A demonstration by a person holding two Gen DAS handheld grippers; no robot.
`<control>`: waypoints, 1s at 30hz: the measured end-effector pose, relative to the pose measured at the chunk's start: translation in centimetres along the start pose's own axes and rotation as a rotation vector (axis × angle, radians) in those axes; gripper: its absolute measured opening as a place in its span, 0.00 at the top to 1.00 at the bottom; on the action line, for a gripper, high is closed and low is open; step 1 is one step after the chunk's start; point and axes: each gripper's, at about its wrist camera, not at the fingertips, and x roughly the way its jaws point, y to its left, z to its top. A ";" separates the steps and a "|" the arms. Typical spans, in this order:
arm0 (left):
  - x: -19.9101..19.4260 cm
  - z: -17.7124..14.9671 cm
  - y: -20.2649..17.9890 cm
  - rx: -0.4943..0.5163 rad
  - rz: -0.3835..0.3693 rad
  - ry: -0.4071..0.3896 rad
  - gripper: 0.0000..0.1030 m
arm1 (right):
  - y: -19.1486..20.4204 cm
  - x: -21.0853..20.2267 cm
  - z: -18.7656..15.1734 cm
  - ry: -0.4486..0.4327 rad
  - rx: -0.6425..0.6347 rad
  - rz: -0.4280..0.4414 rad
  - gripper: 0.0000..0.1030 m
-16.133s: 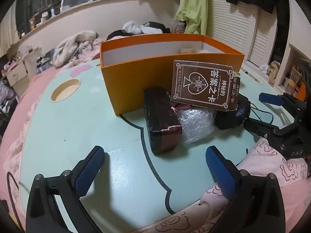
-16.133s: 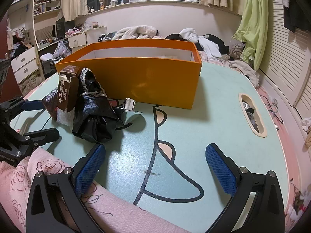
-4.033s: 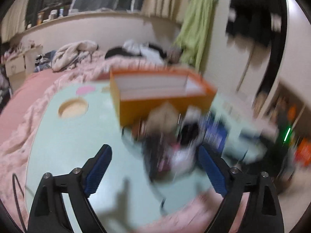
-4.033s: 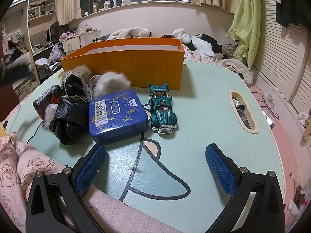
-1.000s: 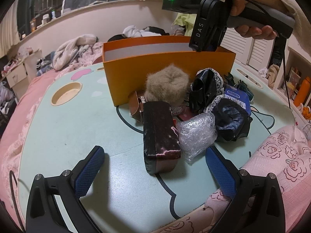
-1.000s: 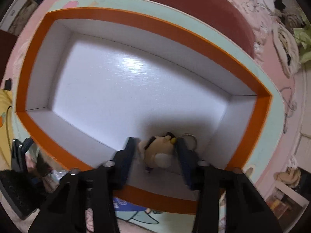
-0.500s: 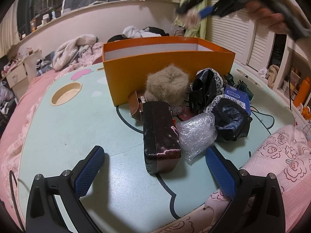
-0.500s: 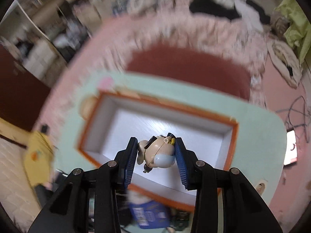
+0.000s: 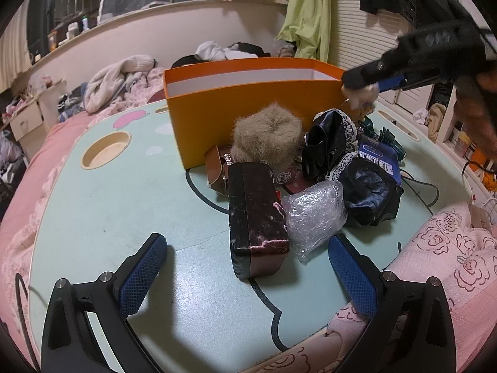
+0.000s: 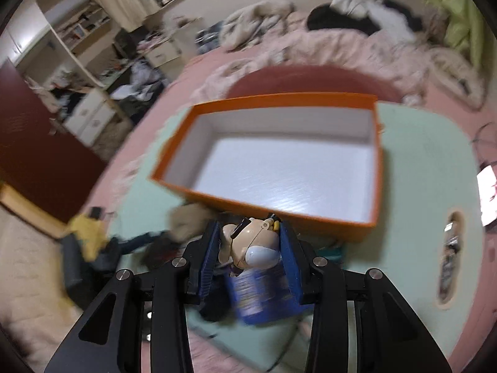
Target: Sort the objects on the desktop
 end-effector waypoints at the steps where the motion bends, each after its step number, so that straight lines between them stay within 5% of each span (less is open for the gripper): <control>1: 0.0 0.0 0.0 0.000 0.000 0.000 0.00 | 0.2 0.1 -0.2 -0.022 -0.026 -0.026 0.61; 6: 0.0 0.0 0.0 -0.001 0.000 0.000 0.00 | 1.6 0.2 -1.6 -0.138 -0.089 -0.067 0.57; 10: 0.0 0.0 0.0 0.000 0.000 0.000 0.00 | 2.4 -2.1 -4.1 -0.245 -0.091 -0.020 0.56; 14: 0.0 0.0 0.0 0.000 0.000 0.000 0.00 | 3.3 -4.1 -7.5 -0.316 -0.095 -0.039 0.45; 18: 0.0 0.0 0.0 0.000 0.000 0.000 0.00 | 3.2 -3.9 -10.9 -0.341 -0.133 -0.147 0.45; 21: 0.0 0.0 0.0 0.001 0.000 0.001 0.00 | 3.2 -1.3 -13.1 -0.313 -0.172 -0.356 0.34; 26: 0.2 -0.2 0.3 0.003 0.003 0.004 0.00 | 1.5 1.7 -12.6 -0.268 -0.136 -0.268 0.17; 30: 0.2 -0.2 0.3 0.002 0.002 0.004 0.00 | 1.0 2.5 -12.6 -0.275 -0.136 -0.269 0.16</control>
